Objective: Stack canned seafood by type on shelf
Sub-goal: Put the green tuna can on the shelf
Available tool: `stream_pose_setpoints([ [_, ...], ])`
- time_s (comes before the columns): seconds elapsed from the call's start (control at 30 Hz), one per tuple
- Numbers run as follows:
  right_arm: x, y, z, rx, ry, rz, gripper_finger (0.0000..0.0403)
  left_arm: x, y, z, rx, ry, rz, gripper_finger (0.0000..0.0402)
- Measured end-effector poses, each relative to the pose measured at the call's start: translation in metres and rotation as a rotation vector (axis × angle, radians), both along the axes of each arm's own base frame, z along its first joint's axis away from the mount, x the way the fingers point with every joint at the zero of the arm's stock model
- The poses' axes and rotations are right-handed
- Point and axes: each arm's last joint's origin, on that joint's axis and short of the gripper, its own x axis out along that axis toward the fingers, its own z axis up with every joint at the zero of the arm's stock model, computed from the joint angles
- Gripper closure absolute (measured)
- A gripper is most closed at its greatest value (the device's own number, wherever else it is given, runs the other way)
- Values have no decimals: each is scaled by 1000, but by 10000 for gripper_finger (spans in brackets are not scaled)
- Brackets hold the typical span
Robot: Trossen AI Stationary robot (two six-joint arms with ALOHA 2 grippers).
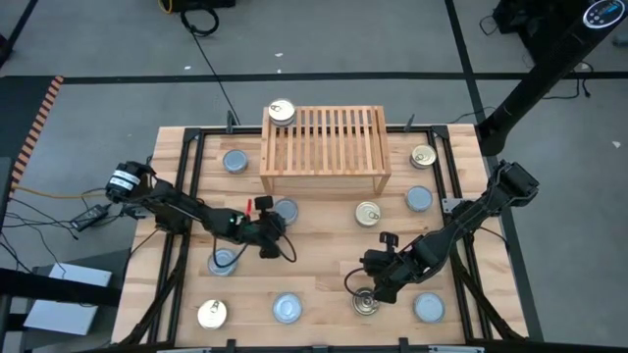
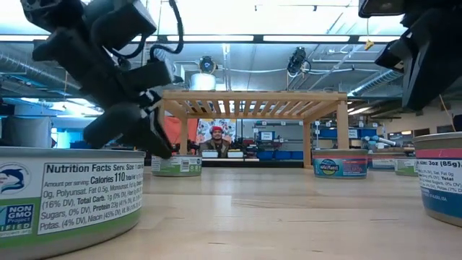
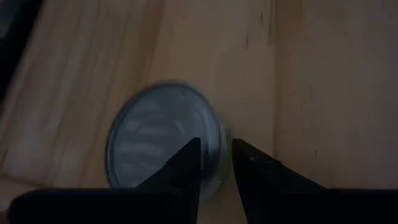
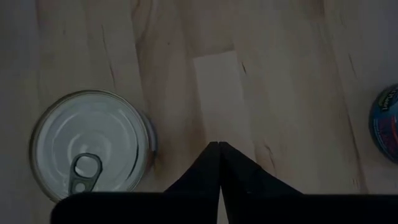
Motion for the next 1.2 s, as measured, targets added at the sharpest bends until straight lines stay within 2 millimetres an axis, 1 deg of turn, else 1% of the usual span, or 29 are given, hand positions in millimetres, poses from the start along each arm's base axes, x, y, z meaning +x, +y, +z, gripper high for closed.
stream_pose_setpoints([
  [0.2,1,1,0,6,-10,3,391,7,2,-8,17,24,14,305],
  [0.33,1,1,0,5,-9,4,389,12,0,-5,35,52,-12,311],
  [0.43,1,1,0,5,-9,4,384,17,-3,2,34,84,-48,335],
  [0.53,1,1,1,0,-13,2,382,22,-6,9,-2,109,-98,377],
  [0.6,1,1,1,-1,-13,1,384,25,-8,12,-36,112,-116,394],
  [0.87,1,1,1,-1,-15,1,384,39,-17,30,-207,51,-185,399],
  [1.03,1,1,1,0,-20,0,383,48,-24,39,-326,-45,-281,400],
  [1.2,4,3,2,15,-49,10,389,52,-26,42,-374,-91,-323,400],
])
